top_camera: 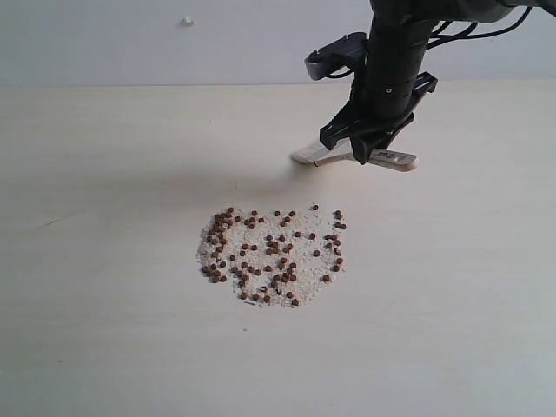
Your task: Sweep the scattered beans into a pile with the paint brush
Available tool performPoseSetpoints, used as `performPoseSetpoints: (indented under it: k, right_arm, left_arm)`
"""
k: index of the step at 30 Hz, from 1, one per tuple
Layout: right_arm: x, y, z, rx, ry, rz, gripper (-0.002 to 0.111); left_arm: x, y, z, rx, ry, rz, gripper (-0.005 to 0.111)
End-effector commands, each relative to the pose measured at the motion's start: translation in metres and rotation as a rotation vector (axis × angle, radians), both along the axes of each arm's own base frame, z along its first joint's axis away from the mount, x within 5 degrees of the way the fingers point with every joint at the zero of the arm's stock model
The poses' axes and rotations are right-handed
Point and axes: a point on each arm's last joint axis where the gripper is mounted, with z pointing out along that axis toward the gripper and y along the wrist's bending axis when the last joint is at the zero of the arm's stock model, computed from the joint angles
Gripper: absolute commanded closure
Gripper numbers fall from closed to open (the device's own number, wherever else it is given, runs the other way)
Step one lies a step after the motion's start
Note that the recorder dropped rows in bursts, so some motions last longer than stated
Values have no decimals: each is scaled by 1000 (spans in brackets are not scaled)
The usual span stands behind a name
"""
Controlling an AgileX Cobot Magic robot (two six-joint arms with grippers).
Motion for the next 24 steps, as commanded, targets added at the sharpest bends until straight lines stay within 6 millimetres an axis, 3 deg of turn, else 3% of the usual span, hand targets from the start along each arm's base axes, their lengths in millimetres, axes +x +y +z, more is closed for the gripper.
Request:
performPoseSetpoints:
  k: [1,7,10,13,17,24]
  right_arm:
    - [0,0,5,8,-11,15,108]
    - [3,1,14,10,-30,40,108]
    - [5,2,24,10,-27,42,108]
    - [7,2,34,9,-32,49,108]
    - [9,3,41,14,-50,62,108]
    - [10,4,41,15,-51,67,108]
  left_arm:
    - [0,0,-1,-4,-1,-1,107]
    - [1,-16,2,-48,-41,-184,107]
    - [0,-28,9,103,-92,-309,107]
    - [-5,-34,28,184,-166,-380,107]
    - [-11,-30,57,267,-260,-335,107]
    - [4,-33,102,176,-301,-323,107]
